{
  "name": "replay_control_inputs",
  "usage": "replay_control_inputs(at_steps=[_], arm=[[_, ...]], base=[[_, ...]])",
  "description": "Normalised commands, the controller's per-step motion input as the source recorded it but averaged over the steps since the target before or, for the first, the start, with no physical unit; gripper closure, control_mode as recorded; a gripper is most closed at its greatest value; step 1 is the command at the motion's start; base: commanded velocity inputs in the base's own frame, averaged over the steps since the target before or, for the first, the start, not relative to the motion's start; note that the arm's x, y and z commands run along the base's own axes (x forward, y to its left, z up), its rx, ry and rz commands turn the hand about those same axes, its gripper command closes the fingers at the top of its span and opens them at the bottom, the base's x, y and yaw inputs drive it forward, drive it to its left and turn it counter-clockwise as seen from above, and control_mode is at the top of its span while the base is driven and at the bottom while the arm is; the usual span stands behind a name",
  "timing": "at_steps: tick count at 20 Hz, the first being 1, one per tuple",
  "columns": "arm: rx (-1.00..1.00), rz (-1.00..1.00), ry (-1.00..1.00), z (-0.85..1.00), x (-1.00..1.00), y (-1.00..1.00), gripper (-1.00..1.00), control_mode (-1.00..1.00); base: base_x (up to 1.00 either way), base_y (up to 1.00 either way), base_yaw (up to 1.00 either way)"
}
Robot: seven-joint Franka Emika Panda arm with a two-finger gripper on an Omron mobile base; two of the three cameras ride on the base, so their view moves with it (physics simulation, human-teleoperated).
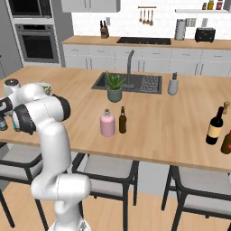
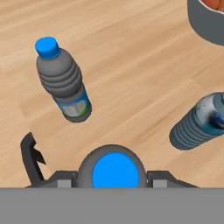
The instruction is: Move the plastic bottles in the middle to the plastics group, and the glass bottles in the middle to the glass group.
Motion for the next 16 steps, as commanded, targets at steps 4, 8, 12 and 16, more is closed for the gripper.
replay_control_inputs(at_steps=[4, 8, 12, 16], arm=[[0.00, 0.00, 0.00, 0.00, 0.09, 0.33, 1.00, -1.00], [0.00, 0.00, -0.07, -0.01, 0.13, 0.03, 1.00, -1.00], [0.00, 0.00, -0.08, 0.00, 0.21, 0.00, 1.00, -1.00], [0.00, 0.00, -0.02, -0.01, 0.15, 0.00, 1.00, -1.00]], base=[[0.00, 0.00, 0.00], [0.00, 0.00, 0.00], [0.00, 0.00, 0.00], [0.00, 0.00, 0.00]])
